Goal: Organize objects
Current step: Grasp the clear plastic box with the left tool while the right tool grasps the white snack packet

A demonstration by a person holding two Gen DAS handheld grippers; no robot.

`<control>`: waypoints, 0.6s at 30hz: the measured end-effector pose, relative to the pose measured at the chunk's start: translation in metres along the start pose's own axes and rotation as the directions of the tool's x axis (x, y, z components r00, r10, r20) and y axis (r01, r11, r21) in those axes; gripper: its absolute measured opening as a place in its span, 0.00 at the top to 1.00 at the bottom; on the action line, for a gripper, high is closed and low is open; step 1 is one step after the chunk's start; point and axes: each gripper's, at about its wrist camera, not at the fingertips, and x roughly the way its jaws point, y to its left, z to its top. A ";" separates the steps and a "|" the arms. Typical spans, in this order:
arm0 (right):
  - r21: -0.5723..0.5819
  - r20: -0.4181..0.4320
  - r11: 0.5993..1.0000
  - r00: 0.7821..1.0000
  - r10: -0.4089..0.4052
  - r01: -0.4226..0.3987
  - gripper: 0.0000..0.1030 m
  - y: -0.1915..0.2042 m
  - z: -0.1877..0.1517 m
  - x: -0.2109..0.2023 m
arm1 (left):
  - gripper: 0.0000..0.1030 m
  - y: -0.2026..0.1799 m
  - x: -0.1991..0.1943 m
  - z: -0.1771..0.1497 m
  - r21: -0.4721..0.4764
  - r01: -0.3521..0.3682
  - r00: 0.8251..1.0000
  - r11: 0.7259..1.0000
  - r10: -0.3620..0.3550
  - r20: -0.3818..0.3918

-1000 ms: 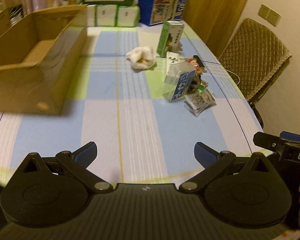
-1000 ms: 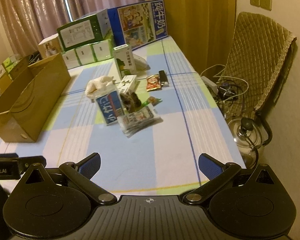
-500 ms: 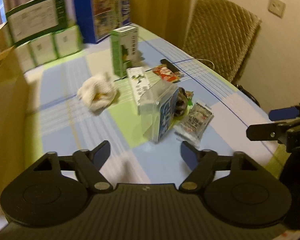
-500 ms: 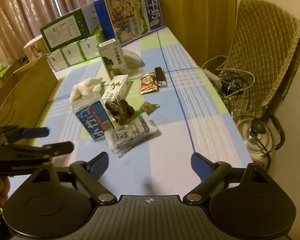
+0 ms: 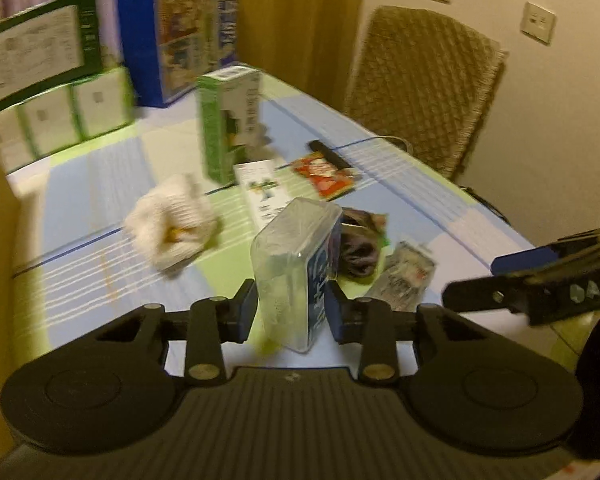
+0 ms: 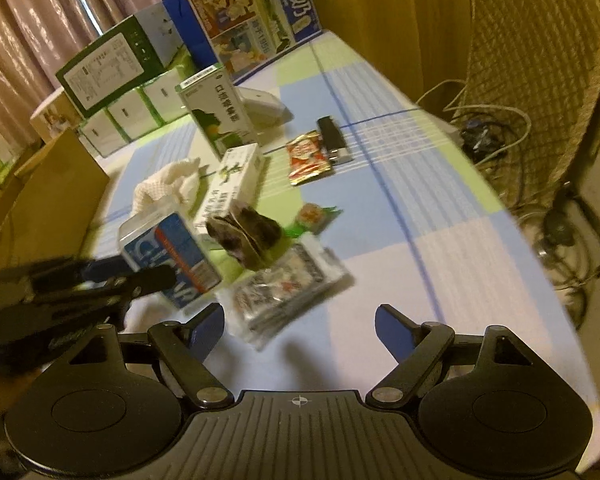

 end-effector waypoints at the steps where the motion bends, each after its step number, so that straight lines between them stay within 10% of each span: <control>1: 0.004 -0.004 1.000 1.000 0.007 -0.007 0.22 0.002 0.000 0.004 | 0.70 0.001 -0.007 -0.004 -0.009 -0.036 0.999 0.999 0.036 0.004; 8: 0.036 -0.004 0.999 1.000 0.004 -0.004 0.22 0.018 0.005 0.042 | 0.70 0.011 -0.037 -0.032 -0.098 -0.146 0.989 0.984 0.146 -0.003; 14: -0.172 0.043 0.980 0.995 -0.095 0.101 0.22 0.045 0.001 0.064 | 0.69 0.013 -0.040 -0.043 -0.114 -0.139 0.990 0.984 0.140 0.009; 18: -0.250 0.049 0.959 0.991 -0.124 0.132 0.58 0.043 -0.005 0.058 | 0.61 0.011 -0.040 -0.044 -0.119 -0.131 0.991 0.984 0.134 0.015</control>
